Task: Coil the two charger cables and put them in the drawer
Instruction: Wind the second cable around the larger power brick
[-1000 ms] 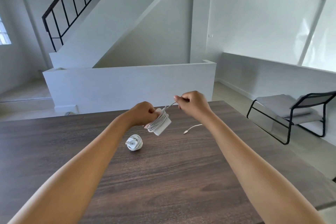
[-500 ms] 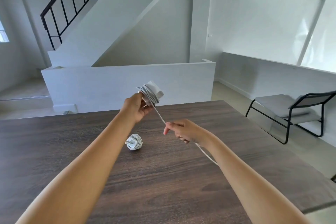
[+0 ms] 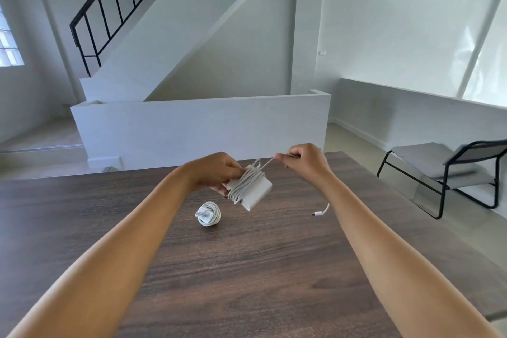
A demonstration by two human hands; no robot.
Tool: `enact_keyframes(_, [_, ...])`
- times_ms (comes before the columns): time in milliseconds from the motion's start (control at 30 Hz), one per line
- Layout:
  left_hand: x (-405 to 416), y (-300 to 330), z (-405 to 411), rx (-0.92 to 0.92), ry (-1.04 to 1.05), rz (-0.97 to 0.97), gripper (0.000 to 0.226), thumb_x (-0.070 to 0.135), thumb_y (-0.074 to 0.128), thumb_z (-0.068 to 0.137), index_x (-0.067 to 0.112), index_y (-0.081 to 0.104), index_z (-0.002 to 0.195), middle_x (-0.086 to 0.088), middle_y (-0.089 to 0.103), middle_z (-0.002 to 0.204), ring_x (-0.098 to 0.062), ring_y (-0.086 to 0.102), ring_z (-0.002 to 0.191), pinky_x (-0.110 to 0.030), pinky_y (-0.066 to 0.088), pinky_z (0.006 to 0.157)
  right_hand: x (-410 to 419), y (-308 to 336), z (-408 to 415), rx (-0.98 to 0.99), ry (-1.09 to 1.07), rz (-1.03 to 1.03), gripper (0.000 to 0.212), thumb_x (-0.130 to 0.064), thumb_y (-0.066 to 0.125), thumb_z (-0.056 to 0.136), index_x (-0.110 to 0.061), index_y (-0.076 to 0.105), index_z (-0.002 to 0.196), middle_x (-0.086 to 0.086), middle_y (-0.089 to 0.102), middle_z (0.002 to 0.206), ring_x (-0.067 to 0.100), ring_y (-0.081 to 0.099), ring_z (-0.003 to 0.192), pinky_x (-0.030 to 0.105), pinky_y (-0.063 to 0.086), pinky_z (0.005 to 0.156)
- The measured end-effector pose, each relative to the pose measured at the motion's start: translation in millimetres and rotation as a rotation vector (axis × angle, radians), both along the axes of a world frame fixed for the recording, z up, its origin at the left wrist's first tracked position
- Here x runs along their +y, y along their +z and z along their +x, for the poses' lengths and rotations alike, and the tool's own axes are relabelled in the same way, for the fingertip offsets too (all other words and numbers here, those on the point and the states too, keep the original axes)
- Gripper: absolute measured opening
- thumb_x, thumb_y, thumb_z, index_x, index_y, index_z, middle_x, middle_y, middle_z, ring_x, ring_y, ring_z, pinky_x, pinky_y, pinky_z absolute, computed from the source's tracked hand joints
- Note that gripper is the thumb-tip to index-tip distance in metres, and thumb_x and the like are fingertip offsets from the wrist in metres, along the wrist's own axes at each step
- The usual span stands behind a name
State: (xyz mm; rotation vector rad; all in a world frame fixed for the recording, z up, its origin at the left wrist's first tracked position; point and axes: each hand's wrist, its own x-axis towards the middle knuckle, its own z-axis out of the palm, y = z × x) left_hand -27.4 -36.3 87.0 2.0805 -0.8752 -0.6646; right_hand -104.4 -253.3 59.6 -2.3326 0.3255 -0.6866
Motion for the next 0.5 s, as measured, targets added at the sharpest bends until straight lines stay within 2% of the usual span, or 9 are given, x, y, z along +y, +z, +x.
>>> enact_keyframes(67, [-2.9, -6.9, 4.0, -0.095, 0.068, 0.025, 0.034, 0.026, 0.053, 0.096, -0.005, 0.067, 0.096, -0.006, 0.064, 0.076, -0.011, 0.062, 0.063, -0.02, 0.051, 0.057, 1.4, 9.6, -0.2, 0.0, 0.001, -0.039, 0.047, -0.044, 0.065, 0.085, 0.002, 0.068, 0.073, 0.013, 0.058, 0.057, 0.013, 0.045, 0.05, 0.025, 0.038, 0.056])
enact_keyframes(133, [-7.7, -15.1, 12.1, -0.266, 0.132, 0.073, 0.035, 0.028, 0.052, 0.096, -0.003, 0.063, 0.083, -0.009, 0.055, 0.069, -0.016, 0.055, 0.06, -0.021, 0.047, 0.054, 5.9, 13.9, -0.7, 0.002, -0.013, -0.051, 0.044, -0.04, 0.062, 0.087, 0.002, 0.068, 0.076, 0.019, 0.064, 0.066, 0.014, 0.048, 0.052, 0.024, 0.04, 0.057])
enact_keyframes(200, [-14.8, -22.2, 17.2, -0.442, 0.23, 0.095, 0.035, 0.031, 0.051, 0.094, 0.006, 0.054, 0.07, -0.01, 0.045, 0.063, -0.019, 0.045, 0.056, -0.025, 0.038, 0.054, 15.2, 15.7, -2.6, 0.012, 0.0, -0.038, 0.043, -0.037, 0.058, 0.089, 0.004, 0.066, 0.078, 0.015, 0.059, 0.061, 0.015, 0.047, 0.052, 0.024, 0.04, 0.058])
enact_keyframes(300, [-25.4, -28.5, 20.3, -0.548, 0.457, -0.023, 0.04, 0.03, 0.048, 0.093, 0.01, 0.042, 0.058, -0.006, 0.039, 0.054, -0.019, 0.037, 0.05, -0.027, 0.031, 0.052, 31.8, 14.1, -7.4, 0.032, 0.066, 0.01, 0.043, -0.033, 0.052, 0.093, 0.007, 0.063, 0.079, 0.007, 0.051, 0.058, 0.016, 0.043, 0.051, 0.025, 0.036, 0.057])
enact_keyframes(367, [-28.7, -30.8, 23.8, -0.451, 0.616, -0.198, 0.045, 0.029, 0.049, 0.092, 0.013, 0.038, 0.051, -0.005, 0.039, 0.049, -0.022, 0.042, 0.049, -0.028, 0.037, 0.05, 42.2, 9.4, -12.0, 0.057, 0.148, 0.048, 0.043, -0.031, 0.05, 0.096, 0.007, 0.062, 0.081, 0.004, 0.047, 0.056, 0.013, 0.038, 0.047, 0.024, 0.032, 0.053])
enact_keyframes(400, [-29.7, -30.7, 24.8, -0.333, 0.677, -0.308, 0.046, 0.03, 0.051, 0.09, 0.016, 0.036, 0.048, -0.004, 0.04, 0.048, -0.023, 0.047, 0.051, -0.031, 0.046, 0.052, 46.6, 6.1, -14.0, 0.074, 0.19, 0.065, 0.041, -0.031, 0.049, 0.097, 0.005, 0.063, 0.083, 0.002, 0.046, 0.055, 0.009, 0.036, 0.044, 0.023, 0.031, 0.051])
enact_keyframes(433, [-30.6, -30.6, 26.5, -0.186, 0.732, -0.41, 0.046, 0.032, 0.054, 0.087, 0.018, 0.037, 0.048, -0.005, 0.043, 0.05, -0.025, 0.054, 0.054, -0.039, 0.055, 0.059, 50.3, 2.7, -15.4, 0.089, 0.221, 0.078, 0.039, -0.031, 0.047, 0.098, 0.002, 0.065, 0.084, -0.002, 0.045, 0.054, 0.005, 0.034, 0.041, 0.023, 0.03, 0.049])
enact_keyframes(500, [-31.4, -27.4, 28.2, 0.095, 0.805, -0.573, 0.035, 0.03, 0.06, 0.086, 0.017, 0.046, 0.056, -0.01, 0.057, 0.064, -0.03, 0.066, 0.066, -0.048, 0.059, 0.072, 55.4, -3.9, -16.8, 0.117, 0.263, 0.1, 0.035, -0.03, 0.045, 0.099, -0.007, 0.066, 0.085, -0.007, 0.046, 0.056, 0.002, 0.035, 0.04, 0.023, 0.03, 0.049])
